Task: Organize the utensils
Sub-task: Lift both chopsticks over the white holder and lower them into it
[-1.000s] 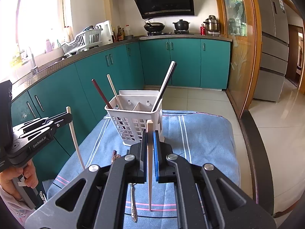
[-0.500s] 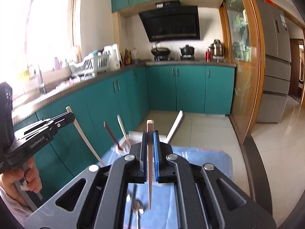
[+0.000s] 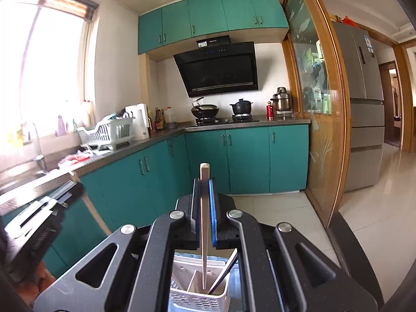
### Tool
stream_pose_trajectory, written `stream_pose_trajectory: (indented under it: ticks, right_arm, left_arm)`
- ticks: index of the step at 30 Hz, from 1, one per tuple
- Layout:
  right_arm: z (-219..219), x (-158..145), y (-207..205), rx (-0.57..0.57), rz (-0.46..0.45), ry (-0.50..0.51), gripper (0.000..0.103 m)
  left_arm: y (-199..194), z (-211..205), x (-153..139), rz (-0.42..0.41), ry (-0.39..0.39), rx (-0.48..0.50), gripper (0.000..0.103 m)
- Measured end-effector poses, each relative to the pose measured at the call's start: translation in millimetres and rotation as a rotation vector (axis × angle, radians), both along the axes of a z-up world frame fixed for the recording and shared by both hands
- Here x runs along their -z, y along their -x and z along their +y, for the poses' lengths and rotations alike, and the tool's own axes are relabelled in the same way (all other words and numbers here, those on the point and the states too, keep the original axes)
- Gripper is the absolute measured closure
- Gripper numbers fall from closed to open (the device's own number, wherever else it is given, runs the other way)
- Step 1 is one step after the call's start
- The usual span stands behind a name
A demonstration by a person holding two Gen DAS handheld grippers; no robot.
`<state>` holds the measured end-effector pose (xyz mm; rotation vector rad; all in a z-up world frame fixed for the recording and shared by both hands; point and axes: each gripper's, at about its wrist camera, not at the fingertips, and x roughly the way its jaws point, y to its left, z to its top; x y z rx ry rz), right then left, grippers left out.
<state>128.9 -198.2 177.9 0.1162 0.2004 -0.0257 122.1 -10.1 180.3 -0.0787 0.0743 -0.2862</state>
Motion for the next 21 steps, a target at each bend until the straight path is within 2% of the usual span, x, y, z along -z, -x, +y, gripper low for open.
stream_pose_trajectory:
  ticks: [6,14,18,21]
  right_arm:
    - [-11,38,-32,0.024,0.094,-0.050,0.096]
    - [-5,49,-41,0.032,0.099,-0.046,0.096]
    - [-3,57,-43,0.024,0.112,-0.048,0.096]
    - [-1,66,-43,0.009,0.126,-0.053,0.096]
  left_arm:
    - [-4,0,-7,0.019,0.022,0.025,0.097]
    - [-28,-3,-21,0.017,0.047,0.027,0.097]
    - [-39,-12,-13,0.025,0.045,0.020,0.097]
    - [-47,-20,4,0.036,0.015,0.003,0.097]
